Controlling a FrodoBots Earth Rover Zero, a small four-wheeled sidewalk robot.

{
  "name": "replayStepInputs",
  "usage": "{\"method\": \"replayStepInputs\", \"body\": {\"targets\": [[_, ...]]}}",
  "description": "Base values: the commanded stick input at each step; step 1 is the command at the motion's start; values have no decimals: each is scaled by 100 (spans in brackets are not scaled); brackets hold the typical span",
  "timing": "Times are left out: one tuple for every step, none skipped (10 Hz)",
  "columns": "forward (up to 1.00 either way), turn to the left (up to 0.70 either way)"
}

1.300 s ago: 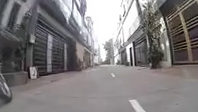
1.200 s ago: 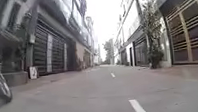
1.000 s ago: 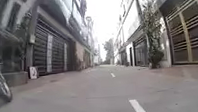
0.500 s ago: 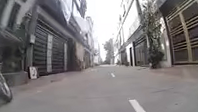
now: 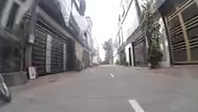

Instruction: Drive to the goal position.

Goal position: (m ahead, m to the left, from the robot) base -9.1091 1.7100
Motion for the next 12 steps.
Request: {"method": "replayStepInputs", "body": {"targets": [[0,-70],[0,-70],[0,-70],[0,-70],[0,-70],[0,-70],[0,-70],[0,-70],[0,-70],[0,-70],[0,-70],[0,-70]]}}
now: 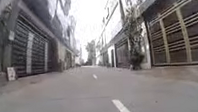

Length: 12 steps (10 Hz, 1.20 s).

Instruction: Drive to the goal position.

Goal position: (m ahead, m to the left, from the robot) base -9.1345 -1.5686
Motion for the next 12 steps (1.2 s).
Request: {"method": "replayStepInputs", "body": {"targets": [[0,-70],[0,-70],[0,-70],[0,-70],[0,-70],[0,-70],[0,-70],[0,-70],[0,-70],[0,-70],[0,-70],[0,-70]]}}
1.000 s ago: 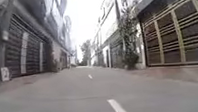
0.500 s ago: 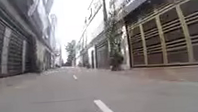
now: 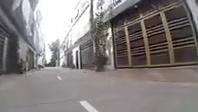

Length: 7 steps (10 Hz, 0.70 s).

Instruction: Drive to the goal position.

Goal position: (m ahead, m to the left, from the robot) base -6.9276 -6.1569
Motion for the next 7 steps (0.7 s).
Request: {"method": "replayStepInputs", "body": {"targets": [[0,-70],[0,-70],[0,-70],[0,-70],[0,-70],[0,-70],[0,-70]]}}
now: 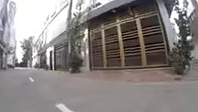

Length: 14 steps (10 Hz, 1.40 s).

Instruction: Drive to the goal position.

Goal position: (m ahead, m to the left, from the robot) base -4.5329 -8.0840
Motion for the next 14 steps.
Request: {"method": "replayStepInputs", "body": {"targets": [[0,-70],[0,-70],[0,-70],[0,-70],[0,-70],[0,-70],[0,-70],[0,-70],[0,-70],[0,-70],[0,-70],[0,-70],[0,-70],[0,-70]]}}
